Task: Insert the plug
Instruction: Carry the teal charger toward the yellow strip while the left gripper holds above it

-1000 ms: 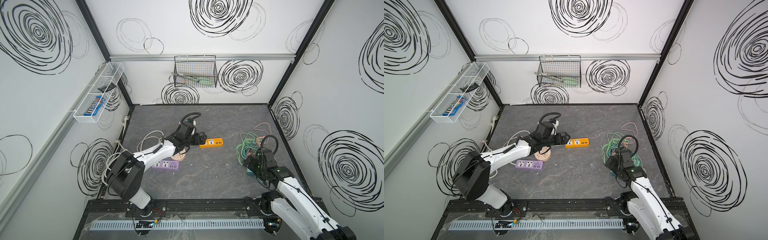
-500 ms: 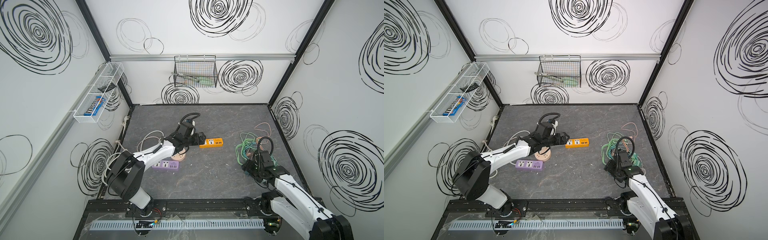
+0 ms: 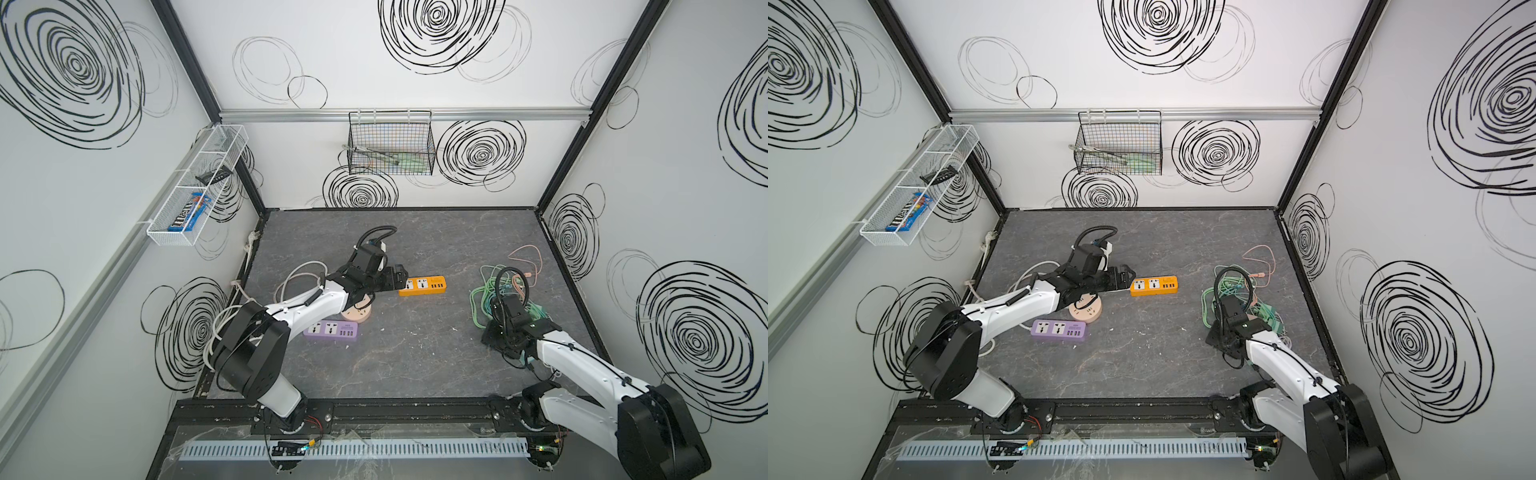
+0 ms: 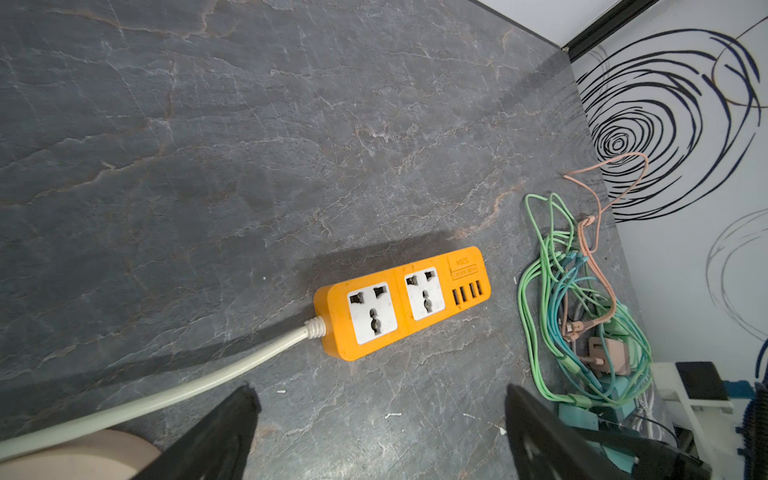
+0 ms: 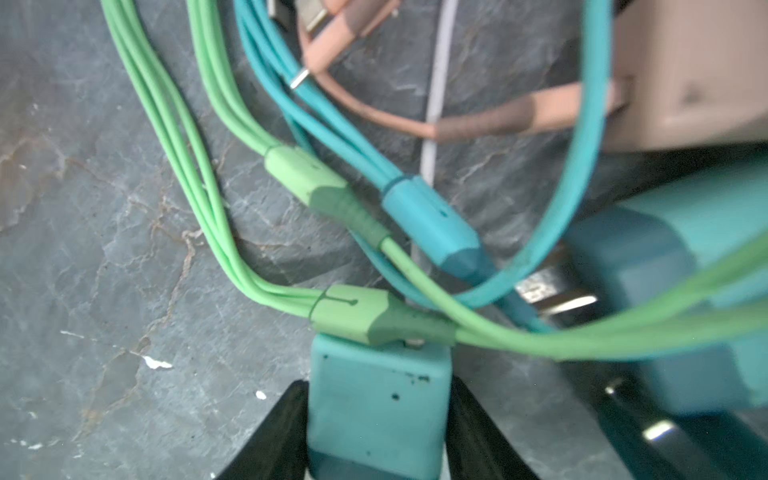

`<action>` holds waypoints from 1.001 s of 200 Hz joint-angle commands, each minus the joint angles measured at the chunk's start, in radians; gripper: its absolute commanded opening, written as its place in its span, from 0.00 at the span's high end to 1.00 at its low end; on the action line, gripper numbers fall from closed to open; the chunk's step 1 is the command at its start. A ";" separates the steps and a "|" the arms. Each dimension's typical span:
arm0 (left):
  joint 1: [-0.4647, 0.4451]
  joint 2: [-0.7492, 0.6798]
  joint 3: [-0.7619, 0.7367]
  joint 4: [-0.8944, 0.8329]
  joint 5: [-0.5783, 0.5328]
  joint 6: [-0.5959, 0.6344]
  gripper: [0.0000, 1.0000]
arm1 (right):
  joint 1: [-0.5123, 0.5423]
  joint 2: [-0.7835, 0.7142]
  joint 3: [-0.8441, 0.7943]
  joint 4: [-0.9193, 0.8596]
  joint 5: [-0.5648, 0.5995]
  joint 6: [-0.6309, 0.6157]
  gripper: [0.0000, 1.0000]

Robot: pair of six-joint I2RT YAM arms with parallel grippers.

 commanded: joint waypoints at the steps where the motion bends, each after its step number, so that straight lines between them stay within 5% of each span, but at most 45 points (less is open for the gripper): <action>1: 0.009 -0.004 -0.012 0.031 0.018 0.014 0.04 | 0.060 0.009 0.022 -0.050 0.065 0.011 0.55; 55: 0.005 0.018 0.017 0.072 0.142 0.045 0.04 | 0.134 -0.104 0.020 0.105 0.016 -0.093 0.69; 101: -0.009 0.007 0.006 0.245 0.441 0.030 0.04 | 0.143 -0.196 0.005 0.385 -0.037 -0.239 0.77; 158: -0.003 -0.018 0.062 0.102 0.510 0.125 0.03 | 0.157 -0.194 0.039 0.661 -0.146 -0.549 0.78; 200: 0.020 -0.053 0.114 -0.003 0.588 0.221 0.02 | 0.180 -0.131 0.107 0.701 -0.180 -0.724 0.82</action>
